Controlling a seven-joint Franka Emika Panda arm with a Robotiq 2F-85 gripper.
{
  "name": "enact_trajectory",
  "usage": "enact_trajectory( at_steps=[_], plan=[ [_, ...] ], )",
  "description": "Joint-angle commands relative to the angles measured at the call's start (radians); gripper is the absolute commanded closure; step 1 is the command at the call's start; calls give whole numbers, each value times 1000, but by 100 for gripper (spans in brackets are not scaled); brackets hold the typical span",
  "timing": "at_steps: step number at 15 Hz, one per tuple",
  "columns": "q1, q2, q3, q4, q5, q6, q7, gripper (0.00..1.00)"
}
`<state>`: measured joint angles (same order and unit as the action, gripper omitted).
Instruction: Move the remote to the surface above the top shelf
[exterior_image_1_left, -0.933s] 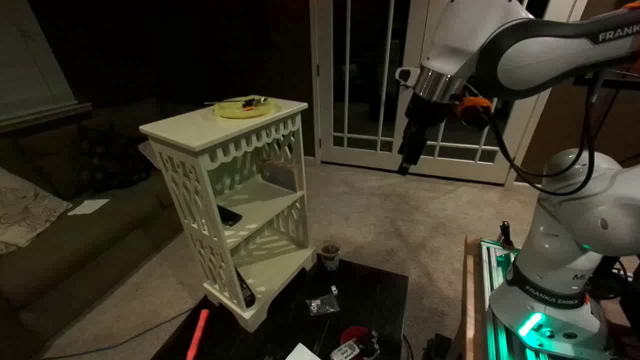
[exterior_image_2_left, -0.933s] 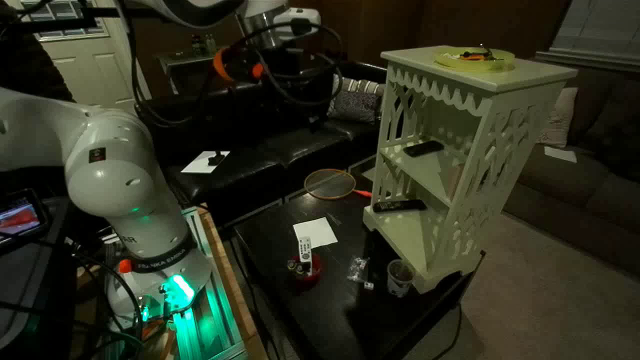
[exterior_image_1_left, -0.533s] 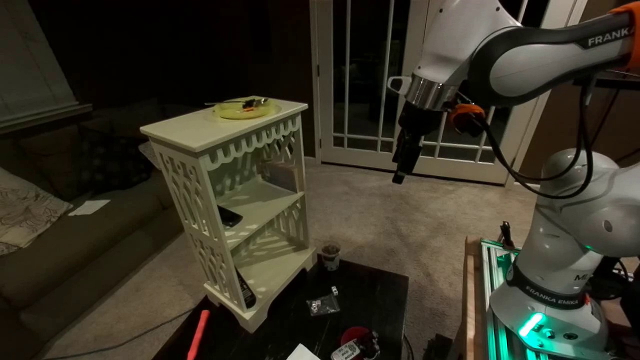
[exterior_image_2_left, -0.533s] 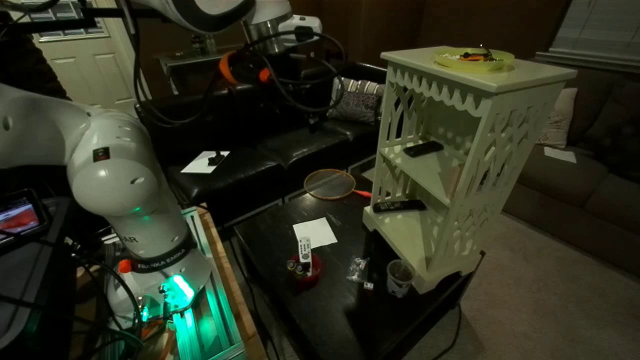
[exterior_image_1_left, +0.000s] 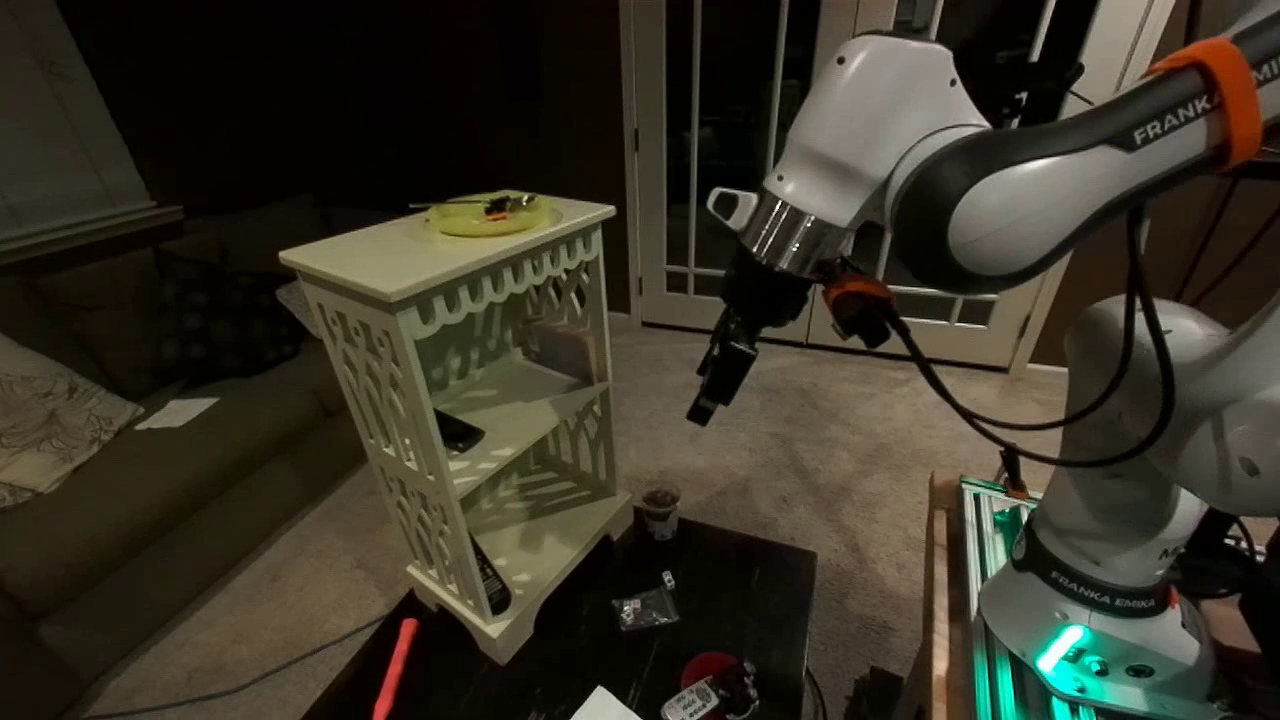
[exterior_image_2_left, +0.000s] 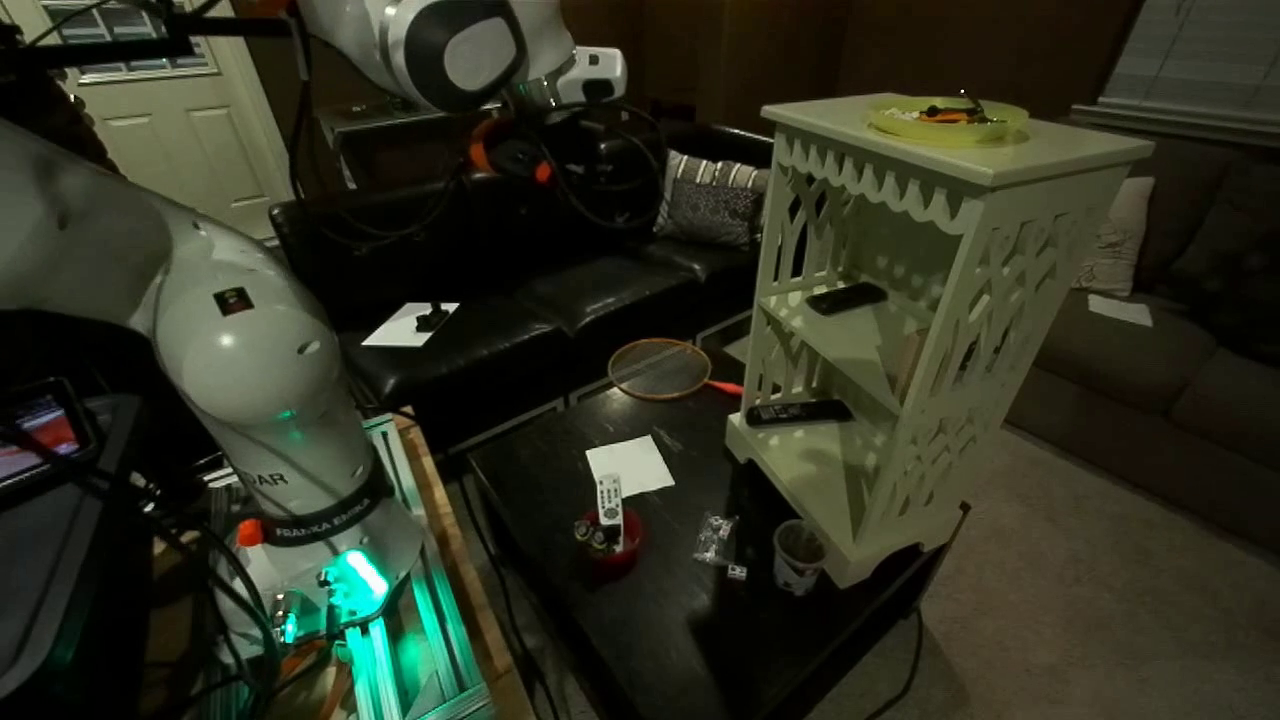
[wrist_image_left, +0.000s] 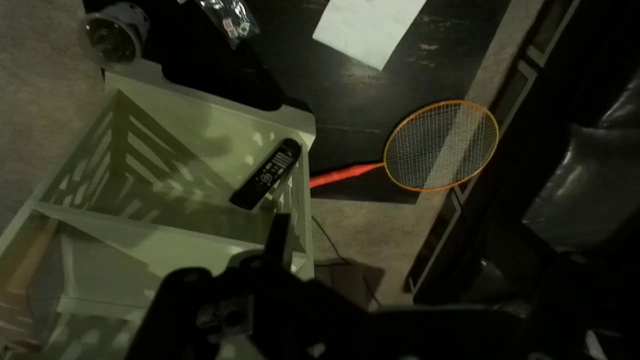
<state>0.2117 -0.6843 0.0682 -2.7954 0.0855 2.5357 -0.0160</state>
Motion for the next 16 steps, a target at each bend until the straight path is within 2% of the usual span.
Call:
enact_trajectory(
  at_steps=[1, 2, 3, 4, 8, 10, 11, 13, 15, 16],
  plan=[
    [-65, 157, 138, 1, -33, 247, 165, 0],
    [-97, 177, 174, 8, -70, 205, 198, 0],
    [-35, 115, 109, 3, -25, 174, 130, 0],
    [-44, 141, 126, 6, -31, 178, 144, 0],
    [-43, 141, 113, 19, -29, 177, 138, 0],
    [-94, 261, 190, 55, -31, 285, 278, 0],
    [-117, 335, 219, 72, -28, 386, 340, 0],
    [-217, 423, 308, 105, -77, 541, 447, 0],
    [-389, 515, 425, 120, -182, 718, 535, 0],
    [-461, 498, 429, 101, -272, 766, 550, 0]
  ],
)
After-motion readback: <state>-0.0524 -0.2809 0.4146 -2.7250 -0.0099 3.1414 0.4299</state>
